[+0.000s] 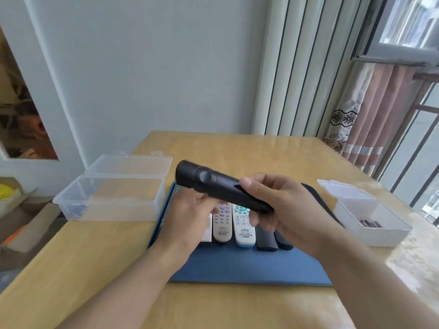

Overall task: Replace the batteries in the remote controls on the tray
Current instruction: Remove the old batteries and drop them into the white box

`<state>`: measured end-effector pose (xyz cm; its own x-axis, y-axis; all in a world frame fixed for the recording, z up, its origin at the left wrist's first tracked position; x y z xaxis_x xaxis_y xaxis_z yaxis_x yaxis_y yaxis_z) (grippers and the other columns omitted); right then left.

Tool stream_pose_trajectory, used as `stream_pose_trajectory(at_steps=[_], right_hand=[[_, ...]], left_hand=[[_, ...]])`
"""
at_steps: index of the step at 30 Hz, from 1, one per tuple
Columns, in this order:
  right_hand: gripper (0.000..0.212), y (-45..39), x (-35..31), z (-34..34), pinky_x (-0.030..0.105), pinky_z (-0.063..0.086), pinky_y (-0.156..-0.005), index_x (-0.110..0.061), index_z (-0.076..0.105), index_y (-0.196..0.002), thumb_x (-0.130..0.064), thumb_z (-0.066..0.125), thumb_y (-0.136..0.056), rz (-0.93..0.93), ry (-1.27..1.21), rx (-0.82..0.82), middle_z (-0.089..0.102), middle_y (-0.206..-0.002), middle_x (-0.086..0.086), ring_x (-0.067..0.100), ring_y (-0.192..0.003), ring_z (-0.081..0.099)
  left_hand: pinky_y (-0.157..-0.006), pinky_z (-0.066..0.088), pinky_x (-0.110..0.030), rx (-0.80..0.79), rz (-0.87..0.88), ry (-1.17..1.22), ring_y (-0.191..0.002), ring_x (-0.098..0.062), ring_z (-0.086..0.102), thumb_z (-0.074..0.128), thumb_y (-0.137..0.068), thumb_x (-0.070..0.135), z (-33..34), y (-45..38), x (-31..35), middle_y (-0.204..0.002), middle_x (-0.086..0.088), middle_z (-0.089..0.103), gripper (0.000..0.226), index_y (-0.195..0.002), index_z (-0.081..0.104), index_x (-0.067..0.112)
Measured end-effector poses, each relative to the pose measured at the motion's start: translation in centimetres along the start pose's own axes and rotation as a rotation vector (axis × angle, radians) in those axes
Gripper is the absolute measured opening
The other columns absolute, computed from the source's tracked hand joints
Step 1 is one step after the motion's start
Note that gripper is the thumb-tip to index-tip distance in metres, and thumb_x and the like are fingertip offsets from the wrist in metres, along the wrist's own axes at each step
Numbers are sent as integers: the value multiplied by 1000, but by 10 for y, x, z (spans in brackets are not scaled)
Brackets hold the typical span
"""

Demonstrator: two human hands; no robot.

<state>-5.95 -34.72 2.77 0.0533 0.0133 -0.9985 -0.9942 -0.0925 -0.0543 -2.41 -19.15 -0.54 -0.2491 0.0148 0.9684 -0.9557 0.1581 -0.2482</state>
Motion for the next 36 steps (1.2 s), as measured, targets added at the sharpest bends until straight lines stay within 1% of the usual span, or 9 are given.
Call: stream_pose_trajectory(at_steps=[3, 5, 10, 15, 18, 24, 29, 33, 36], right_hand=[[40, -1, 4, 6, 21, 36, -41, -6, 67, -91, -41, 78, -73, -64, -26, 144, 63, -63, 3, 15, -43, 49], [42, -1, 7, 3, 24, 40, -48, -9, 68, -96, -41, 79, -72, -91, -40, 236, 64, -62, 3, 17, -46, 49], [50, -4, 16, 0, 27, 53, -77, -23, 70, -118, -40, 79, -72, -3, -141, 211, 66, -70, 6, 16, -62, 59], [32, -7, 17, 1, 20, 57, -74, -4, 68, -107, -22, 76, -81, 48, -379, 131, 71, -97, 12, 17, -72, 69], [25, -6, 16, 1, 18, 57, -73, -5, 71, -97, -23, 74, -80, 41, -379, 128, 74, -89, 8, 14, -71, 69], [26, -6, 19, -1, 17, 56, -68, -8, 72, -92, -28, 74, -76, 18, -304, 184, 73, -87, 6, 14, -70, 70], [18, -7, 18, -5, 20, 56, -69, -14, 74, -84, -30, 72, -76, -1, -218, 187, 75, -84, 3, 12, -70, 69], [25, -9, 20, -5, 29, 52, -76, -15, 75, -90, -34, 74, -74, -44, -198, 219, 74, -86, 1, 12, -72, 69], [42, -11, 18, -12, 37, 54, -86, -10, 74, -103, -37, 79, -71, -93, -202, 306, 72, -89, 6, 16, -74, 67]], left_hand=[[-75, 52, -31, -60, -26, 179, -96, -15, 71, 71, -80, 6, -3, -3, -3, -100, -4, 77, 24, -99, 78, 19], [-75, 54, -31, -148, -63, 254, -99, -24, 72, 70, -80, -6, 2, -1, -4, -103, -14, 76, 26, -101, 76, 8], [-85, 61, -40, -95, -76, 463, -103, -39, 72, 73, -84, 10, 3, -1, -3, -109, -21, 75, 21, -103, 74, 2], [-86, 60, -39, 7, -4, 517, -101, -34, 73, 71, -80, 8, -2, -2, 2, -104, -20, 75, 24, -100, 70, -6], [-84, 60, -35, 45, 13, 511, -100, -29, 74, 70, -84, 2, -4, -1, 4, -96, -15, 76, 10, -93, 71, -2], [-85, 60, -36, 61, -3, 487, -102, -29, 73, 73, -81, 4, -5, -1, 1, -98, -16, 76, 17, -96, 71, -3], [-84, 61, -37, 70, 2, 489, -100, -29, 74, 72, -84, -3, -3, 0, 0, -96, -17, 76, 7, -91, 74, -1], [-85, 61, -36, 59, -7, 511, -97, -27, 75, 78, -74, 2, -4, -1, 1, -90, -13, 76, 8, -81, 76, 6], [-79, 61, -32, 70, -37, 555, -91, -26, 75, 81, -65, 7, -12, -8, 1, -91, -11, 74, 23, -87, 73, 4]])
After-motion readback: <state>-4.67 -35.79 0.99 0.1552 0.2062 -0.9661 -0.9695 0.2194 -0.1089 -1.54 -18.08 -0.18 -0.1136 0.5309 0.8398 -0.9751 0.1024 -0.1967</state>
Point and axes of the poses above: each hand's wrist, its own y-axis away from the middle knuckle, its own z-axis out of the palm, x = y × z, the point moved 6 cm from there along -y, towards the middle knuckle
